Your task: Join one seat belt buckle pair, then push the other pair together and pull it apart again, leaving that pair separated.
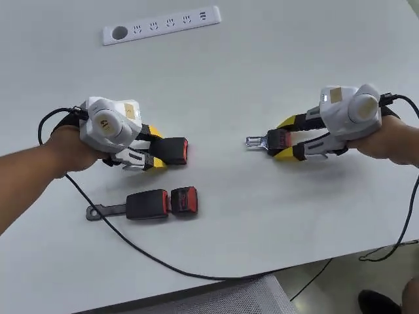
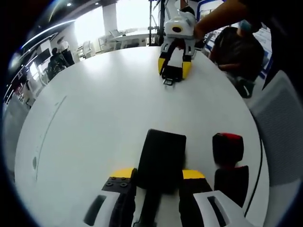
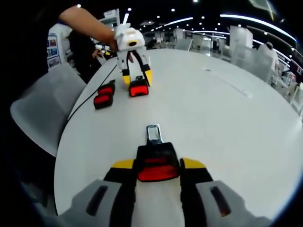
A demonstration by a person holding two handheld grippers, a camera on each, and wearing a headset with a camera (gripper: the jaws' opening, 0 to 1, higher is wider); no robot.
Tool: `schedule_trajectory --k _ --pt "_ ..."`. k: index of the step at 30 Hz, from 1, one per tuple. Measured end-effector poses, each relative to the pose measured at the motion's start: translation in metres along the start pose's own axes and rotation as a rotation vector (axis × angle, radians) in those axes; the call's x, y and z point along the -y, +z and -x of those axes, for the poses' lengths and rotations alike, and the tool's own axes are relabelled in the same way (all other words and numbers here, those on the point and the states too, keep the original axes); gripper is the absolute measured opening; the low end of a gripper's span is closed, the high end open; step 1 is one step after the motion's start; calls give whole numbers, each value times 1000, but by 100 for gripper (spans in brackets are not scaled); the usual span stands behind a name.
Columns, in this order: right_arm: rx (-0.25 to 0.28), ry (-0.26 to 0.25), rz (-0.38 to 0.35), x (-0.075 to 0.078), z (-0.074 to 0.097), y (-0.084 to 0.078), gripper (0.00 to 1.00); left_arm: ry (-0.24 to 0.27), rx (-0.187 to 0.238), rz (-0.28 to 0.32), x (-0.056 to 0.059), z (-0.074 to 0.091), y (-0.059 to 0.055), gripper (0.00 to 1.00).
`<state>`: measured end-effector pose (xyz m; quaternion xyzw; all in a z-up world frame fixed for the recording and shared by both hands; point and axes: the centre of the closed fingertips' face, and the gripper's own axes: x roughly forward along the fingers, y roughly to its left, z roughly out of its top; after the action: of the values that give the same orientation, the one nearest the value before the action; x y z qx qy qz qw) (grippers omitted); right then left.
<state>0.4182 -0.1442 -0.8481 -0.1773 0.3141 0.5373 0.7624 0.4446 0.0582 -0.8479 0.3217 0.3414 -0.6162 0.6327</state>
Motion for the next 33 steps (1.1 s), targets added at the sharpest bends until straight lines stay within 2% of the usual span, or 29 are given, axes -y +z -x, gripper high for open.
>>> schedule_trajectory --k 11,17,28,31,33 --pt "45 21 1 -8 -12 12 35 12 -8 38 1 0 0 36" --pt "71 29 3 -15 -18 19 35 9 -15 34 2 -1 0 36" --pt "105 45 -4 -24 -42 39 35 14 -17 36 2 -1 0 36" --pt "131 59 4 -28 -49 48 35 15 -20 38 2 -1 -1 36" --pt "127 62 0 -30 -51 50 35 15 -21 39 2 -1 -1 36"
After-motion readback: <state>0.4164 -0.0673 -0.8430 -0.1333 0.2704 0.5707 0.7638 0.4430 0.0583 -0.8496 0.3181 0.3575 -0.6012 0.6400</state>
